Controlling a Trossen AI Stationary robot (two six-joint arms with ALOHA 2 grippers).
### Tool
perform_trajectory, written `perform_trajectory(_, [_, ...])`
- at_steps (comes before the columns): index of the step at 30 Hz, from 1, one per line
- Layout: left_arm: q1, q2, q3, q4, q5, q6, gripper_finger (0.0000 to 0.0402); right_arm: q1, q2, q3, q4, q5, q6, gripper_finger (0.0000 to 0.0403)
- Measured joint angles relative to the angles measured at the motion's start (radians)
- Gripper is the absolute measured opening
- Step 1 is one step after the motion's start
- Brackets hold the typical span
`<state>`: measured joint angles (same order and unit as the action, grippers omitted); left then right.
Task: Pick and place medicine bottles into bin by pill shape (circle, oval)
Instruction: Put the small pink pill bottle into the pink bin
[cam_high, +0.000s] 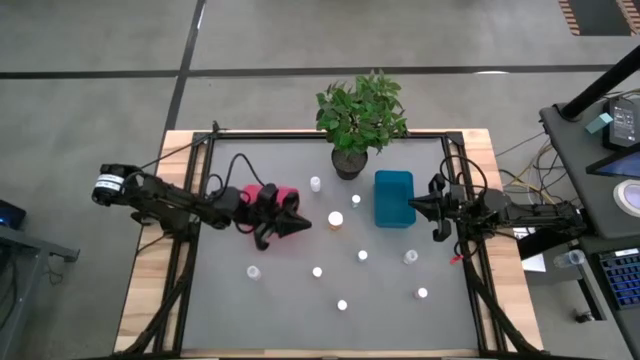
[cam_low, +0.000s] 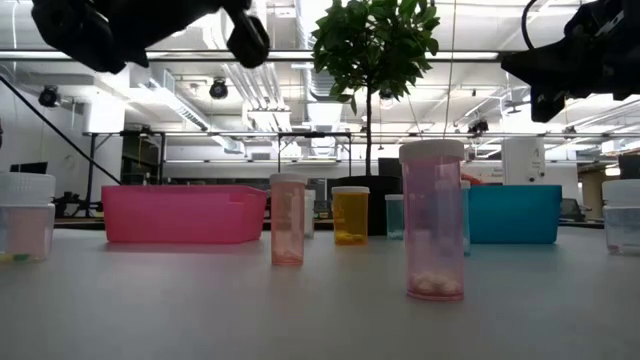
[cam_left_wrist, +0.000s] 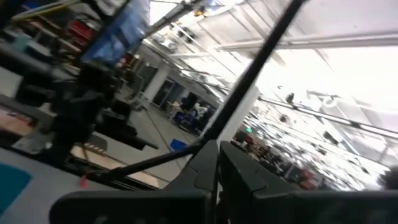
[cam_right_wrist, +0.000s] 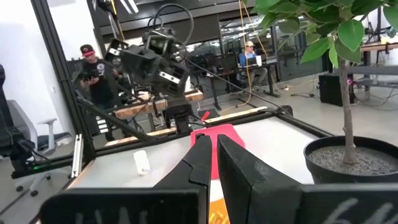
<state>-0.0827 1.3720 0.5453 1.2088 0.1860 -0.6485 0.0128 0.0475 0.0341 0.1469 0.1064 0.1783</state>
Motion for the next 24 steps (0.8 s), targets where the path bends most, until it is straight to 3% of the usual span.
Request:
perform_trajectory(6, [-0.048,-0.008,0.035,-0.070,-0.005,0.015,0.0000,0.000,0.000,0.000,0.012,0.000,-0.006,0.0018])
perform_trajectory(15, [-0.137,-0.011,0.253,-0.772,-0.149,0.027,0.0000,0.002,-0.001,0.000,0.213,-0.052,-0.172,0.0018])
perform_trajectory(20, [-0.200,-0.011,0.356,-1.071,-0.181,0.028,0.0000,0.002,-0.001,-0.003,0.269,-0.190,-0.216,0.0018])
perform_trajectory(24, [-0.252,0.000,0.434,-1.279,-0.244,0.001,0.0000,0.002,-0.001,-0.004,0.263,-0.202,-0.224,0.0018])
